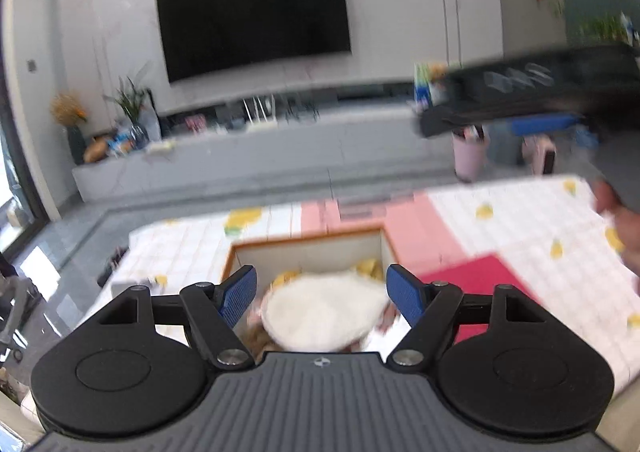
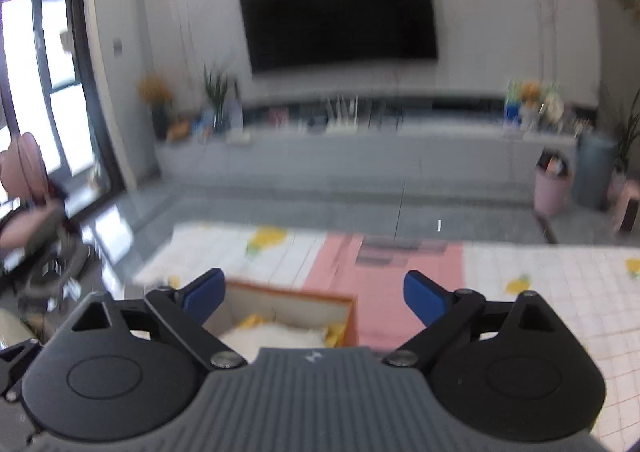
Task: Organize soft objects
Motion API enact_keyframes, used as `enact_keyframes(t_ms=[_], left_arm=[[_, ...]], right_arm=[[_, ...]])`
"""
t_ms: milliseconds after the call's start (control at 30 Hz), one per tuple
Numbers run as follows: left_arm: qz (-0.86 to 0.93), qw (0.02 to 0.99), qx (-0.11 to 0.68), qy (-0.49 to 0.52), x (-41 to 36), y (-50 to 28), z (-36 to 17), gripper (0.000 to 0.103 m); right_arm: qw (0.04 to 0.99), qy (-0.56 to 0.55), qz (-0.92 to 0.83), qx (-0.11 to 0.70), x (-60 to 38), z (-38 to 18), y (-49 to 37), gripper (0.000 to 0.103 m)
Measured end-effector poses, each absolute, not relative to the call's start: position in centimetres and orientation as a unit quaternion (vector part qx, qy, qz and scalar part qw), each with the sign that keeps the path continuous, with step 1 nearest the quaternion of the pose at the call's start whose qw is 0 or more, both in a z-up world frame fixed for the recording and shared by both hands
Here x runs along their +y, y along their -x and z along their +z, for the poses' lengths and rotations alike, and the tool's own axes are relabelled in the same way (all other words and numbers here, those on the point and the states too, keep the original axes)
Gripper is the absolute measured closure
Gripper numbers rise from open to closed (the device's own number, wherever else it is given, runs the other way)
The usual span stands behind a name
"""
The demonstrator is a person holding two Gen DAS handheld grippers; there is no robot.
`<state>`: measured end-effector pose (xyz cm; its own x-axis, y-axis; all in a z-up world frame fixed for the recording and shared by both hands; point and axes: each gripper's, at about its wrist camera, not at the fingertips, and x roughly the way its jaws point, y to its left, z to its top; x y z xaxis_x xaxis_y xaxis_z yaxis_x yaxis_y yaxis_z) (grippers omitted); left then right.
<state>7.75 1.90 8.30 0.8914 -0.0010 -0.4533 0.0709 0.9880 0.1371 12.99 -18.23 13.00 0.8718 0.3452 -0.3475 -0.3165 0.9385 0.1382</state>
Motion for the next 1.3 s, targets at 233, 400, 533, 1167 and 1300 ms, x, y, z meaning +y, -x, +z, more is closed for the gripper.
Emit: enact_keyframes(t_ms=[233,400,533,1167,1300], left_arm=[[-0.019,0.991,0.121,-0.054,-1.3,-4.1,11.4,0.0],[-0.035,0.995,0.074,-0.058,-3.0,-1.9,11.5,0.0],[-0.038,0.993,0.087,-0.063,-4.0,-0.8,10.4,0.0],[-0.027,0.993,0.105,-0.035,-3.1,0.8,4.4,0.0],[-0.036,0.993,0.101,-0.051,-3.6,1.3,2.9,0.0]], right_arm=[[0.984,0.012,0.121,0.133,-23.3,14.3,-5.4,0.003],[0.982,-0.064,0.091,0.152,-26.3,12.3,-2.1,0.003],[0.978,-0.112,0.083,0.154,-28.0,9.6,-0.2,0.003],[0.983,-0.022,0.084,0.163,-24.4,-1.3,3.1,0.003],[0.979,-0.041,0.085,0.179,-24.2,-2.0,2.8,0.003]])
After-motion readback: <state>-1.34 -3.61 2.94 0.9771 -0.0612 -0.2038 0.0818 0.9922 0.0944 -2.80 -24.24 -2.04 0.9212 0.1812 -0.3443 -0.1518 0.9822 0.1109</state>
